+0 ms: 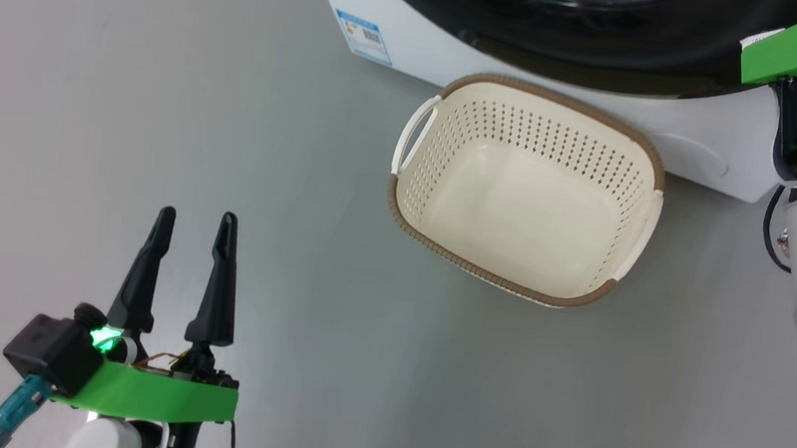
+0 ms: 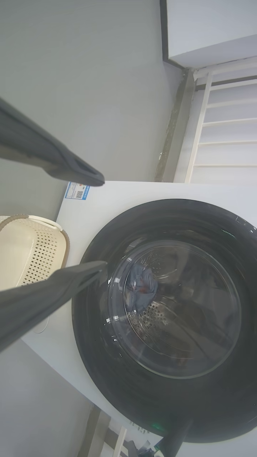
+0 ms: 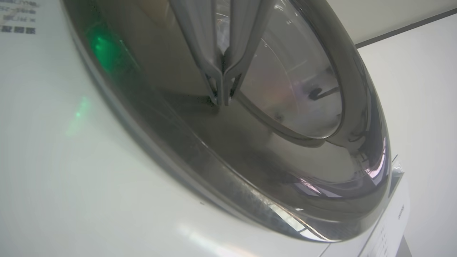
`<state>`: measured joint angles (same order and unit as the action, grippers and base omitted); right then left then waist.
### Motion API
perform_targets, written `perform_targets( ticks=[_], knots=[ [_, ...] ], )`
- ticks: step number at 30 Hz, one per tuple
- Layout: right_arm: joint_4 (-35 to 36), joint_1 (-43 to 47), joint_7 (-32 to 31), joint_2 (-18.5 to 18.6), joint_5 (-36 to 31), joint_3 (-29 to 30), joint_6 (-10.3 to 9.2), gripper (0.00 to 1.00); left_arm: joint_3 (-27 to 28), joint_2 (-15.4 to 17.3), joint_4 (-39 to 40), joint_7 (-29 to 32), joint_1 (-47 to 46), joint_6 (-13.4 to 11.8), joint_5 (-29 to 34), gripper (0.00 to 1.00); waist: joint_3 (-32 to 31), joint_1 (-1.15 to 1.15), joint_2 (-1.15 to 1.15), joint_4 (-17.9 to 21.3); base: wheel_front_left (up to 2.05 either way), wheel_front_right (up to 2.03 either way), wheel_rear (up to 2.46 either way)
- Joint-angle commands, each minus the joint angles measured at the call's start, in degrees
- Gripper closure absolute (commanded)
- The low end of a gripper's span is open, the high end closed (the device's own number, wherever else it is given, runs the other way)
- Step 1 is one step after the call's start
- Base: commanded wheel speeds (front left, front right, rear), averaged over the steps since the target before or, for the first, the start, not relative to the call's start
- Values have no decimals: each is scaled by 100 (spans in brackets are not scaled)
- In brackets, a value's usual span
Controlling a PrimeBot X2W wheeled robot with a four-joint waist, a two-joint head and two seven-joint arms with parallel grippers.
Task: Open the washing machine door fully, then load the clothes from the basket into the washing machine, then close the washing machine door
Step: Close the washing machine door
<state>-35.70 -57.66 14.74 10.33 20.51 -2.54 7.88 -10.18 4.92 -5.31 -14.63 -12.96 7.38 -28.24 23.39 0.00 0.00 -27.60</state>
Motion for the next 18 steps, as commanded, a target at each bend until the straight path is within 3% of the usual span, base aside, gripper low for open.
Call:
perform_targets(
  ticks=[1,2,5,6,7,8,18],
  knots=[
    [162,129,26,-113,59,-129,-39,100,184,228,71,-37,-43,11,11,0,-156,0,0,88,0,0,0],
    [176,218,26,-125,89,-187,-39,99,186,245,52,-37,-23,11,18,0,-213,0,0,117,0,0,0],
    [262,429,26,-156,171,-338,-39,55,209,300,27,-37,23,11,26,0,-335,0,0,211,0,0,0],
    [296,498,26,-160,178,-399,-39,36,221,314,19,-37,36,11,28,0,-376,0,0,240,0,0,0],
    [336,569,26,-172,193,-436,-39,7,230,330,9,-37,50,11,29,0,-417,0,0,270,0,0,0],
    [372,638,26,-183,208,-481,-39,0,239,348,-2,-37,66,11,30,0,-459,0,0,304,0,0,0],
    [692,1401,26,-208,397,-822,-39,0,310,573,-181,-37,224,11,44,0,-937,0,0,693,0,0,0]
  ],
)
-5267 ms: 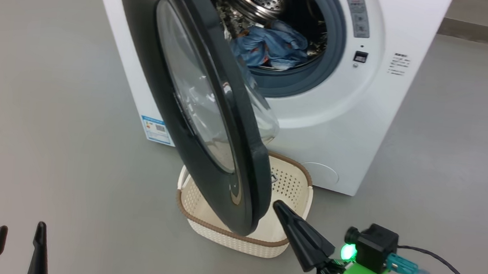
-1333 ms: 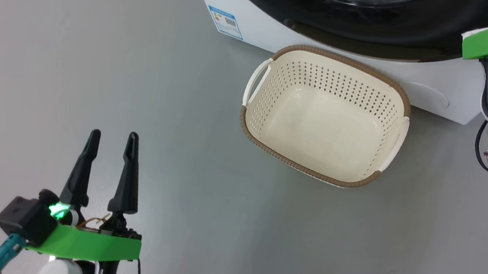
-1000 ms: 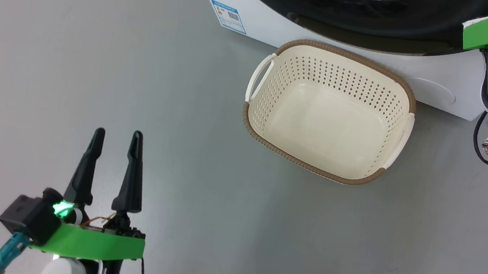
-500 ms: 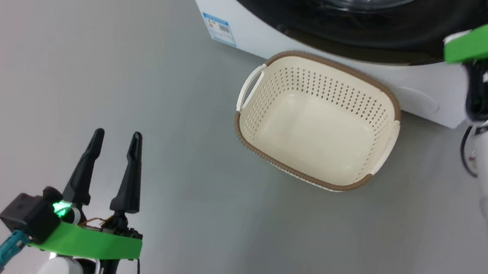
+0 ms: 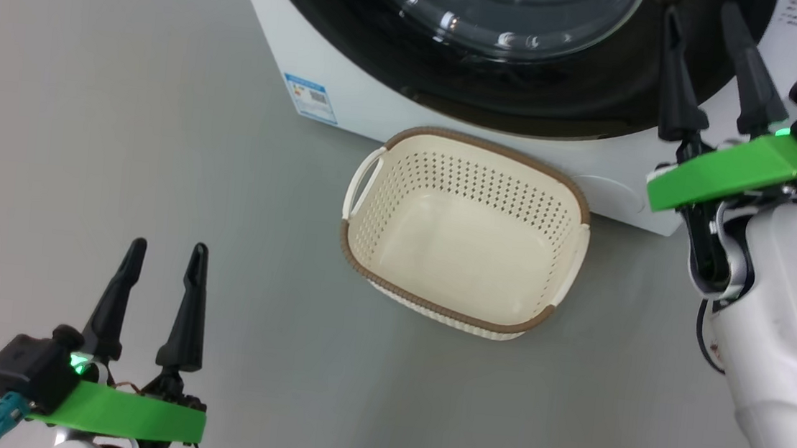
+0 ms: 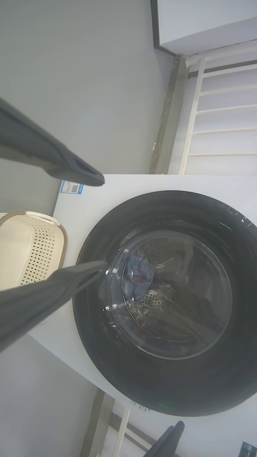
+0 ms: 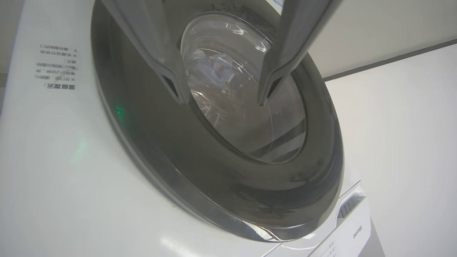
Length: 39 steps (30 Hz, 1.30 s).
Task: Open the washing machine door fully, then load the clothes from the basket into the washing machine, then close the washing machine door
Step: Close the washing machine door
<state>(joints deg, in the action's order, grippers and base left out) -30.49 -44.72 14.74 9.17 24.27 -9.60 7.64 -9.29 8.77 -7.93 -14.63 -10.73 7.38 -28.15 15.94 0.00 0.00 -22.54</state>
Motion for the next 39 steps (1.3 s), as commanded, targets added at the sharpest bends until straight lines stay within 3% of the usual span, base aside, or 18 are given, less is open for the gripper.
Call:
perform_targets(
  ticks=[1,20,39],
  knots=[
    [208,203,26,-85,45,-126,-15,0,216,213,65,-37,17,11,39,0,-245,0,0,229,0,0,0],
    [868,1784,26,18,106,106,-15,0,355,518,37,-37,291,11,79,0,-802,0,0,1091,0,0,0],
    [1411,2786,26,73,64,368,-15,0,499,751,-34,-37,478,11,96,0,-1100,0,0,1826,0,0,0]
  ],
)
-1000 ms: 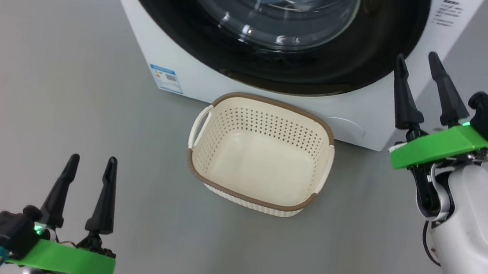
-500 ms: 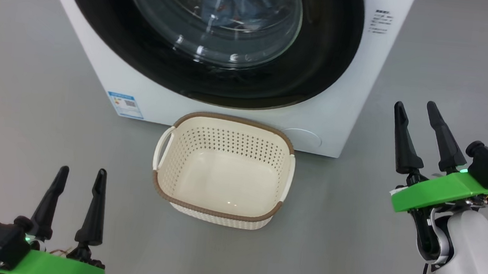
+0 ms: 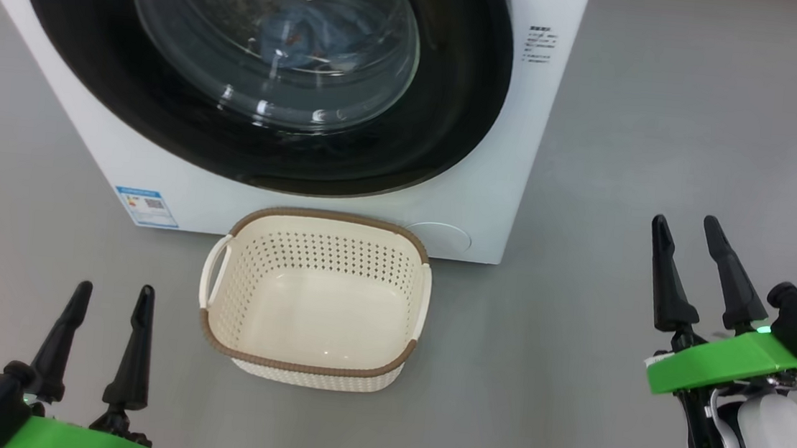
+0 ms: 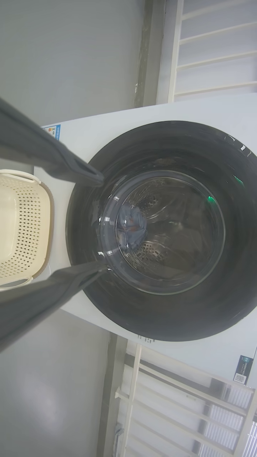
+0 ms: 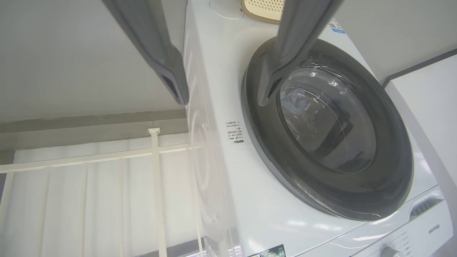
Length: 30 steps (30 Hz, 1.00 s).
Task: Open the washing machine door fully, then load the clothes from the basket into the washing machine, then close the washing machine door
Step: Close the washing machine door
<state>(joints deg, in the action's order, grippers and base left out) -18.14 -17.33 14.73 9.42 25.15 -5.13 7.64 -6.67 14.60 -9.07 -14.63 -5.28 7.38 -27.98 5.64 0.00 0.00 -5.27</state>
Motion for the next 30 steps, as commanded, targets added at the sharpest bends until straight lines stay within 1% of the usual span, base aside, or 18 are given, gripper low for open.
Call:
perform_targets(
  ticks=[1,11,21,30],
  knots=[
    [201,102,27,53,-23,-77,-15,0,247,184,69,-37,-51,11,79,0,-89,0,0,133,0,0,0],
    [487,654,27,80,-21,113,-15,0,285,271,7,-37,-5,11,101,0,-161,0,0,358,0,0,0],
    [580,1148,27,105,15,203,-15,0,313,332,-77,-37,109,11,43,0,-318,0,0,491,0,0,0],
    [744,1599,27,65,54,404,-15,0,343,373,-122,-37,194,11,-14,0,-412,0,0,542,0,0,0]
  ],
)
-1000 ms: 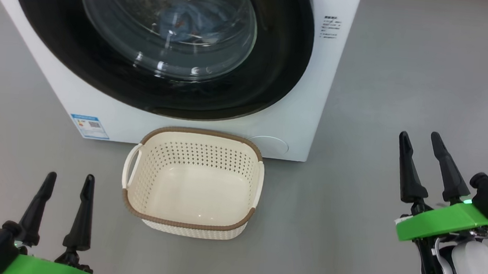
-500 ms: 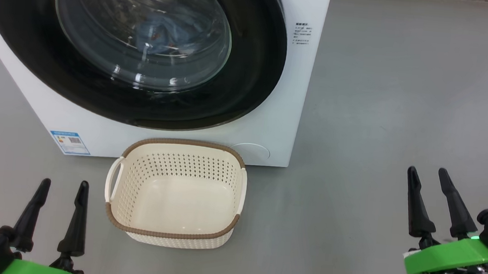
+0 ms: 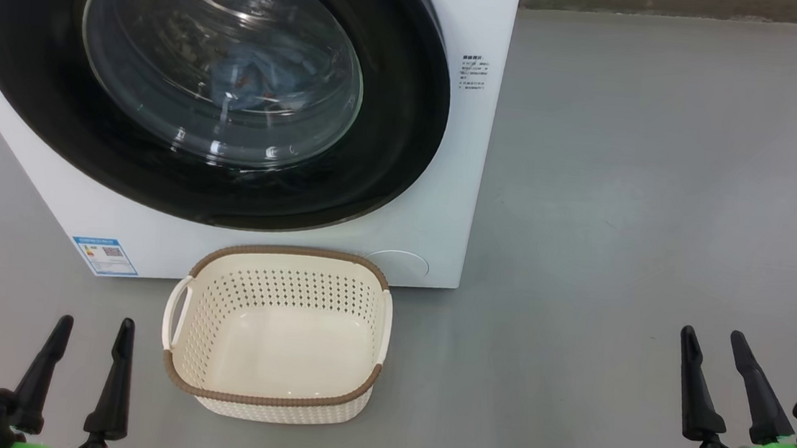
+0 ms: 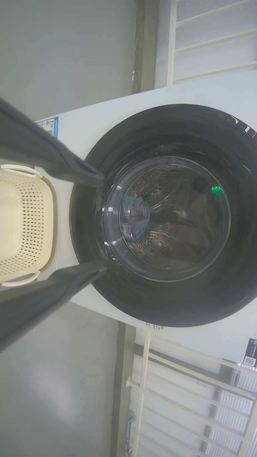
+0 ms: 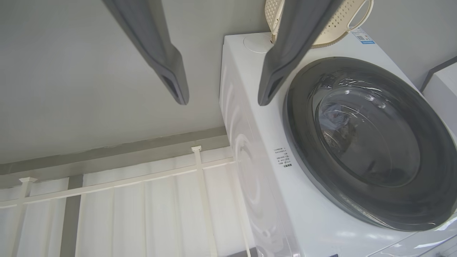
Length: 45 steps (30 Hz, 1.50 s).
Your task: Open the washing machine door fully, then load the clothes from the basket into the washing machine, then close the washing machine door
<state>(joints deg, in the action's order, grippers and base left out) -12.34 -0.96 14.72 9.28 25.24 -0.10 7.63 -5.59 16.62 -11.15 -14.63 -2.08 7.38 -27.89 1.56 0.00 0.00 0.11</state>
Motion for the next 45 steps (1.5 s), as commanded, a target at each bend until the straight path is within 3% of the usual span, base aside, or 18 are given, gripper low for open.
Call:
perform_targets(
  ticks=[1,15,41,42,45],
  knots=[
    [187,4,28,79,45,-81,-14,0,242,173,83,-37,-118,11,-28,0,-8,0,0,8,0,0,0],
    [386,431,28,39,15,128,-14,0,333,187,113,-37,-7,11,-48,0,-18,0,0,34,0,0,0],
    [463,413,28,-26,-39,168,-14,0,367,190,185,-37,-15,11,-74,0,51,0,0,21,0,0,0],
    [302,504,-1,-112,-7,247,0,100,147,31,15,2,119,13,-40,100,51,-1,0,21,0,0,0],
    [42,510,-11,-245,23,202,1,100,74,-168,-197,18,175,13,-67,100,51,-1,0,21,0,0,0]
  ],
)
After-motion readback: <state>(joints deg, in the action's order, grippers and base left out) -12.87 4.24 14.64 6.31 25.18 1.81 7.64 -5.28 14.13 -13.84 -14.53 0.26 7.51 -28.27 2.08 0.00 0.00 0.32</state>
